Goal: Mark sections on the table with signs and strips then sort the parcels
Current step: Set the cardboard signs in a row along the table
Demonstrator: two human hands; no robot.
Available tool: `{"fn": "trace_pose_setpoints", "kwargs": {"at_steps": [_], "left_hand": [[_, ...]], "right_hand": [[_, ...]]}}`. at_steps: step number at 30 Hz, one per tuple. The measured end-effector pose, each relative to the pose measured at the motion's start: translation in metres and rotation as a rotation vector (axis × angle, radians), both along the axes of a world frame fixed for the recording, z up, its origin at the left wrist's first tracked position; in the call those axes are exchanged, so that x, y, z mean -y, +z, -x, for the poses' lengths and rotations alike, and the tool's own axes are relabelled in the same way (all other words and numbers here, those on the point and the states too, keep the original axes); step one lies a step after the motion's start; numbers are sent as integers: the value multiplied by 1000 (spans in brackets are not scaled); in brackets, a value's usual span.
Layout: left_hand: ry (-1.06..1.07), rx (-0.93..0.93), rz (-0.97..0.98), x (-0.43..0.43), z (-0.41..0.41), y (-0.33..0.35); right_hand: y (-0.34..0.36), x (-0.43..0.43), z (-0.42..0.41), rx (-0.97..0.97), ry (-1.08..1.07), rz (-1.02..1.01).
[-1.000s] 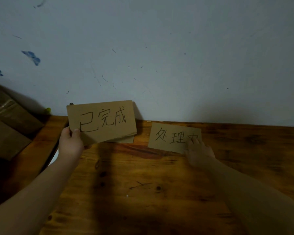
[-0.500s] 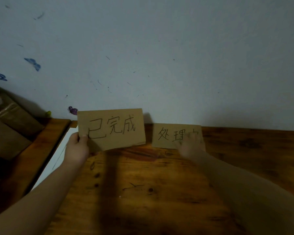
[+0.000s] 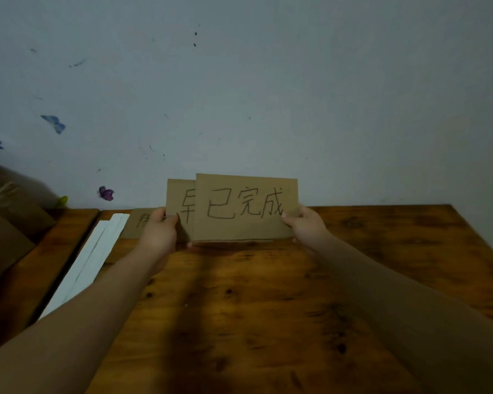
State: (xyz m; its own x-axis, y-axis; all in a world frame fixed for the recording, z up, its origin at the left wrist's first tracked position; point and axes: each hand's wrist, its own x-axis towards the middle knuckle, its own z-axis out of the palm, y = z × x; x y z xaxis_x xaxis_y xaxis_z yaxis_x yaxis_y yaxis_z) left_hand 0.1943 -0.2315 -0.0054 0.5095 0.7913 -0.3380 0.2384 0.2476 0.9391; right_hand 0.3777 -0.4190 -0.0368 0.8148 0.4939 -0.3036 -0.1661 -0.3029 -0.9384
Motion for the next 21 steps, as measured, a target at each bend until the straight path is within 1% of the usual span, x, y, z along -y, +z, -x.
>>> {"fn": "trace_pose_setpoints", "kwargs": {"at_steps": [2, 4, 5, 7, 9, 12, 16, 17, 19, 21], "left_hand": [[10, -30, -44, 7, -4, 5], [36, -92, -133, 11, -9, 11], [56, -112, -167, 13, -12, 13], [88, -121, -189, 13, -20, 14], [117, -118, -168, 18, -32, 13], [130, -130, -161, 38, -56, 6], [162, -130, -133, 69, -98, -11], [167, -132, -136, 76, -107, -15], [175, -131, -134, 89, -123, -22], [187, -132, -112, 100, -136, -26]], "right_hand": [[0, 19, -10, -26, -125, 30], [-4, 42, -28, -11, -252, 99], [-7, 55, -40, 17, -311, 162], [-18, 86, -68, 108, -405, 356], [-33, 115, -93, 138, -404, 514], [-59, 147, -126, 111, -304, 624], [-85, 166, -165, 112, -220, 674], [-89, 169, -170, 178, -173, 715], [-94, 175, -174, 448, 26, 837], [-102, 181, -171, 706, 419, 888]]}}
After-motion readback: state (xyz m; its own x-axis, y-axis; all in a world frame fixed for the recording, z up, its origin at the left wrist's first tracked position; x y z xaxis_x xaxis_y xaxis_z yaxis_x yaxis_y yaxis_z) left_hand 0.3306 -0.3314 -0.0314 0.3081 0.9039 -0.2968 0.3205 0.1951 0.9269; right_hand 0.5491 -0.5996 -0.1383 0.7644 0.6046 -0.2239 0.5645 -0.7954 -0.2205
